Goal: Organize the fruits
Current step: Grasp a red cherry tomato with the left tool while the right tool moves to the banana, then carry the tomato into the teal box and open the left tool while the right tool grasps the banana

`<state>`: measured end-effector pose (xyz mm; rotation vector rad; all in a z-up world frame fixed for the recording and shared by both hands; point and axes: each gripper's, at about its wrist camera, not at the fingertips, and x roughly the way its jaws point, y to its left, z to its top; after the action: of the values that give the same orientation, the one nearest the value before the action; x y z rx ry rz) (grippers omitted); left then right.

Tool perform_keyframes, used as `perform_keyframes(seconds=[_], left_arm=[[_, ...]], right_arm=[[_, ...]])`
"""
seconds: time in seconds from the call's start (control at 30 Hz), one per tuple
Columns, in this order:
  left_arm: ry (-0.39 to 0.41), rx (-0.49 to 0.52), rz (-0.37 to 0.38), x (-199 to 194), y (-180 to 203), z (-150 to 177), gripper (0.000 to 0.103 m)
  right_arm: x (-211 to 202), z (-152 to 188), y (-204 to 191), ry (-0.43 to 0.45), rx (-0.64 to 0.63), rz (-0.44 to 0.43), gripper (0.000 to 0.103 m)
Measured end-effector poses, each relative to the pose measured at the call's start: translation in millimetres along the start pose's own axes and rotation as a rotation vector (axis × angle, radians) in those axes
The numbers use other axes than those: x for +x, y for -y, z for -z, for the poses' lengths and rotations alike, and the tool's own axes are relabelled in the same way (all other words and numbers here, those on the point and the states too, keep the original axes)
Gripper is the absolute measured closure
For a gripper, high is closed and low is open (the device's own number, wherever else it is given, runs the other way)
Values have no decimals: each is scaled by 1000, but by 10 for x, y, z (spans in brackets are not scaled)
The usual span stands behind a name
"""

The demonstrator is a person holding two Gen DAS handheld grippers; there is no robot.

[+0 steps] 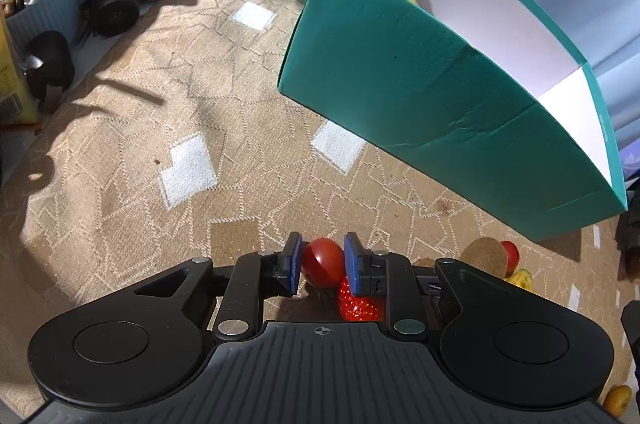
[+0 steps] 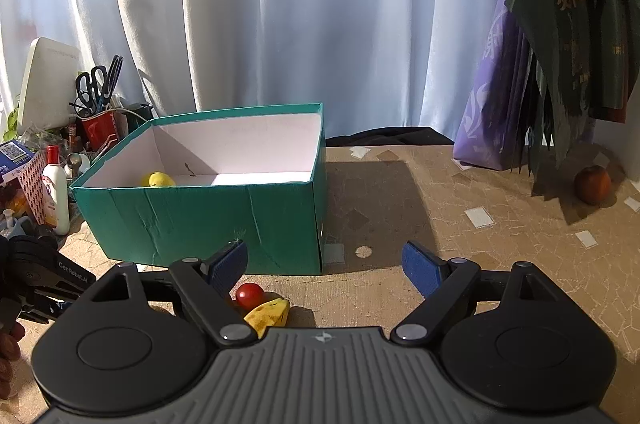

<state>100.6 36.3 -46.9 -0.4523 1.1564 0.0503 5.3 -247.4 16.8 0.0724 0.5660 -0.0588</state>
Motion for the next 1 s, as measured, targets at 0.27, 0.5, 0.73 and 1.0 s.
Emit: perform_keyframes(seconds=[0.27, 0.5, 0.73, 1.0], left_arm=[[36, 28, 3, -106, 50, 12, 78], [115, 90, 16, -335, 161, 30, 78], [187, 141, 38, -564, 266, 25, 78], [254, 201, 46, -741, 346, 49, 78]], right_arm=[[-46, -5, 1, 4, -2, -10, 18], [-21, 32, -47, -31, -24, -23, 18], [66, 179, -208, -136, -62, -83, 18], [222, 404, -506, -279, -108, -135, 28]])
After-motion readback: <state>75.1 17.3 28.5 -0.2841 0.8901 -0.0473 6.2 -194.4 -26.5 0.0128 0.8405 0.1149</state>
